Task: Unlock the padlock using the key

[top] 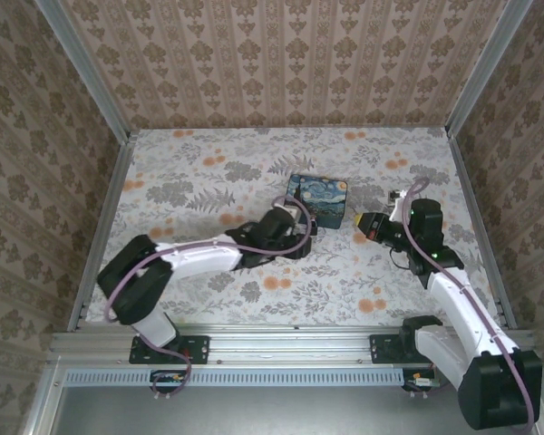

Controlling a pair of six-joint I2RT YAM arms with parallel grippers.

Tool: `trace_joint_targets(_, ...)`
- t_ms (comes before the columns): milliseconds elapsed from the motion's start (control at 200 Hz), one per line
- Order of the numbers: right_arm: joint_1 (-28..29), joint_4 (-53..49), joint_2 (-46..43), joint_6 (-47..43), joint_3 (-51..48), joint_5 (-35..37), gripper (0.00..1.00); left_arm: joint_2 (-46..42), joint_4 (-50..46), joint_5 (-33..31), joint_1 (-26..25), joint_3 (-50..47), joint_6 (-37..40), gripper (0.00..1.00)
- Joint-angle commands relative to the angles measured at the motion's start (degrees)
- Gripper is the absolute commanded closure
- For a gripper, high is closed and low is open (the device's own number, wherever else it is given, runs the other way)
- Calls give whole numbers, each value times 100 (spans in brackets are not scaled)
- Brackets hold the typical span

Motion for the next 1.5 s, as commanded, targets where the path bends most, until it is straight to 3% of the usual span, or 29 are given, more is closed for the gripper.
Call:
trace_joint_targets(0,-42,-521,140,-210,122,-1,100,531,-296,-1022,-167,633,24,40)
trace_joint_targets(350,-86,-480,247,-258,268,14,100,1899,-1435,-1641,-227,2251,-37,38)
trace_joint_targets(800,-165,-480,338,-288,288,-27,100,2513,-1659,-1535,-174,2734,-314,46)
trace_joint_targets(975,-164,-462,405,-311,290,-72,100,2658,-1784,-1525,-171,2886,-387,57)
trace_joint_targets(1180,-165,-424,494,-338,229,-129,100,2730,-2060,-1596,-181,3054,-462,49)
trace_joint_targets(1494,-164,-319,524,-312,174,-199,100,2757,-2443,-1953,-249,3304,-603,53)
